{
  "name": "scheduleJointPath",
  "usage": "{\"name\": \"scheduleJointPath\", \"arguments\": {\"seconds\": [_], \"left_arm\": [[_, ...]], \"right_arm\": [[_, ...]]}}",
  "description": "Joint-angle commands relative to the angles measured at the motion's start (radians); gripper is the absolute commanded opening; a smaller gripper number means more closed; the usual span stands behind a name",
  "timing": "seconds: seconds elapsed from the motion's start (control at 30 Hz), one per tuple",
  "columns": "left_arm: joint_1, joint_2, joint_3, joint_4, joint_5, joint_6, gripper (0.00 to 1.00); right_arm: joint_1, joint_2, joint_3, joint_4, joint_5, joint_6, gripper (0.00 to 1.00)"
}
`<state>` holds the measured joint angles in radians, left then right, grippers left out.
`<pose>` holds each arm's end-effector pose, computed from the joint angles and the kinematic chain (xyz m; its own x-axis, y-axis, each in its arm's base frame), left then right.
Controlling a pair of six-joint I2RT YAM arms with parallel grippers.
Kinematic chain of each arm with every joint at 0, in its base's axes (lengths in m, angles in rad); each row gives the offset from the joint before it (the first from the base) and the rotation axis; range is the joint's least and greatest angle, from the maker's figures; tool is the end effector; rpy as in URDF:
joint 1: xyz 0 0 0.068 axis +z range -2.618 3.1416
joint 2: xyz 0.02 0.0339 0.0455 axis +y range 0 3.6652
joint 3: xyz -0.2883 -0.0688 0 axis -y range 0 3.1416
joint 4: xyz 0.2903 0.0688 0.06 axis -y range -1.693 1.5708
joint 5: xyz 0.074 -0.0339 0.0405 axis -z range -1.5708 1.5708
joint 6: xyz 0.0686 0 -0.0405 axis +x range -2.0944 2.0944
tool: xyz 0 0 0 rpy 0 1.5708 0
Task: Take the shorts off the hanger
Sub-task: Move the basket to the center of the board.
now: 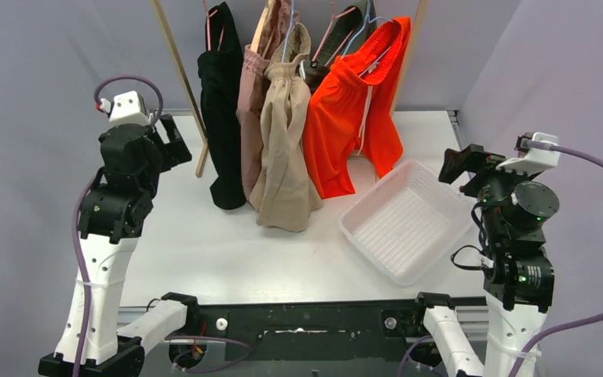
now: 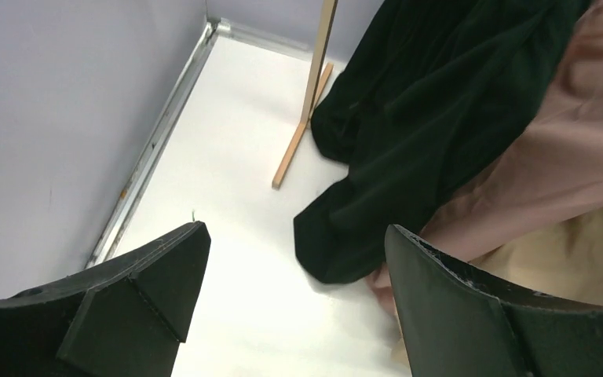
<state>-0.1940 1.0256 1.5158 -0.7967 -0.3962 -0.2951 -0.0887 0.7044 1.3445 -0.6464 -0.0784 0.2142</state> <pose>0.2300 -0.0182 0.5082 -0.2300 -0.2282 -0.9460 -0.2614 0.9509 -0.1659 0.1396 -0.0070 0.5208 -0.0039 0.2131 -0.9770 0.0114 0.9770 0.2130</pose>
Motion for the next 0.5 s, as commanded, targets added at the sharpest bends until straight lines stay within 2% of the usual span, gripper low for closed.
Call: {"name": "scheduleJointPath", "arguments": {"seconds": [0.0,0.23,0.47], "left_arm": [[-0.002,-0.048,-0.108,0.091,-0.022,0.010,0.83],[-0.003,-0.125,-0.329,0.129,0.095,-0.020,0.84],[-0.004,-0.125,-0.449,0.107,0.264,-0.031,0.85]], "right_arm": [[0.029,-0.011,-0.106,-0.013,0.009,0.114,0.98],[0.079,-0.002,-0.295,-0.149,0.128,0.312,0.98],[0.113,0.025,-0.427,-0.277,0.298,0.530,0.98]]}}
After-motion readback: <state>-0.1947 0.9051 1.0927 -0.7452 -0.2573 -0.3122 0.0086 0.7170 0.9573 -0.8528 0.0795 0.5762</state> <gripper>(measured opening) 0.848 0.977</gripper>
